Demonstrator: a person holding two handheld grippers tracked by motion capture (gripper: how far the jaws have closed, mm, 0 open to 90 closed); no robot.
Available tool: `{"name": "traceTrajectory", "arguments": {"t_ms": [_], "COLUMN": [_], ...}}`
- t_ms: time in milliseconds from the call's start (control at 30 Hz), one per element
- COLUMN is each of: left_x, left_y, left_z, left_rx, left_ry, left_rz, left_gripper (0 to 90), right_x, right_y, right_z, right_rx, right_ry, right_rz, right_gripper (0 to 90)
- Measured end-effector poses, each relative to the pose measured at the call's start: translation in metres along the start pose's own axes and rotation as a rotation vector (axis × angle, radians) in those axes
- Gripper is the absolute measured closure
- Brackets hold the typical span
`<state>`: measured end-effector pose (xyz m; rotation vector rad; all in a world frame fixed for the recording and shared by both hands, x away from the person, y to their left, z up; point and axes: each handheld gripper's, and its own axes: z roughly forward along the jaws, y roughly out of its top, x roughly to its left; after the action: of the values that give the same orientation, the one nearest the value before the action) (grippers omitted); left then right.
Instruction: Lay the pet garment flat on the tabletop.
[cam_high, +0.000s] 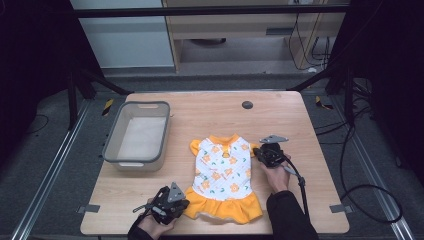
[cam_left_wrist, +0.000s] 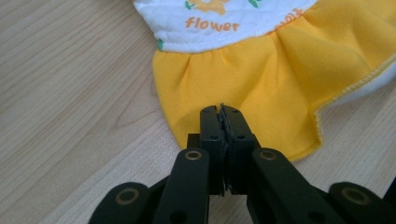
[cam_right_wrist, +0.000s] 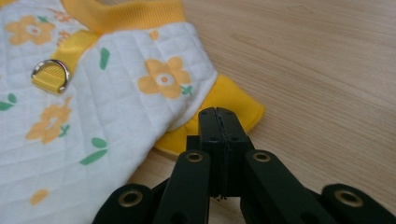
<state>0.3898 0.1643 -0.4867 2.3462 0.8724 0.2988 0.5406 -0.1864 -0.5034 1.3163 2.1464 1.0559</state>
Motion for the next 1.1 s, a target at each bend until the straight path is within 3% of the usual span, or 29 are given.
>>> {"name": "traceTrajectory", "arguments": {"t_ms": [67,167,200,233,300,467,500,800,900,933,967,1100], "left_x": [0.000,0.002,0.002,0.005,0.009,0.018,0.022,0.038,0.045,0.045,0.048,0.053], "left_y": [0.000,0.003,0.003,0.004,0.003,0.001,-0.001,-0.008,-0.013,-0.013,-0.016,-0.020], "left_z": [0.000,-0.010,-0.010,-0.017,-0.022,-0.026,-0.026,-0.027,-0.032,-0.032,-0.033,-0.035], "left_rx": [-0.002,-0.068,-0.068,-0.118,-0.162,-0.198,-0.213,-0.235,-0.242,-0.242,-0.244,-0.236], "left_ry": [-0.011,-0.019,-0.019,-0.006,0.005,0.036,0.061,0.132,0.158,0.158,0.163,0.166], "left_rz": [0.000,-0.003,-0.003,-0.014,-0.040,-0.082,-0.092,-0.134,-0.143,-0.143,-0.154,-0.156], "left_gripper": [80.0,78.7,78.0,77.1,75.5,66.1,63.6,46.2,39.6,38.4,37.2,34.1], "right_x": [0.001,0.004,0.004,0.006,0.010,0.017,0.020,0.021,0.019,0.019,0.017,0.013], "right_y": [0.001,0.005,0.005,0.007,0.008,0.008,0.006,-0.009,-0.021,-0.021,-0.028,-0.039], "right_z": [-0.004,-0.013,-0.013,-0.021,-0.027,-0.045,-0.054,-0.086,-0.100,-0.100,-0.105,-0.111], "right_rx": [-0.017,-0.054,-0.054,-0.068,-0.083,-0.124,-0.135,-0.169,-0.182,-0.182,-0.182,-0.177], "right_ry": [0.010,0.035,0.035,0.054,0.071,0.113,0.129,0.139,0.132,0.132,0.123,0.102], "right_rz": [0.004,0.013,0.013,-0.003,-0.006,-0.007,-0.007,-0.023,-0.020,-0.020,-0.012,-0.007], "right_gripper": [90.0,90.0,90.0,90.0,90.0,86.7,84.7,72.4,61.5,61.5,54.8,48.5]}}
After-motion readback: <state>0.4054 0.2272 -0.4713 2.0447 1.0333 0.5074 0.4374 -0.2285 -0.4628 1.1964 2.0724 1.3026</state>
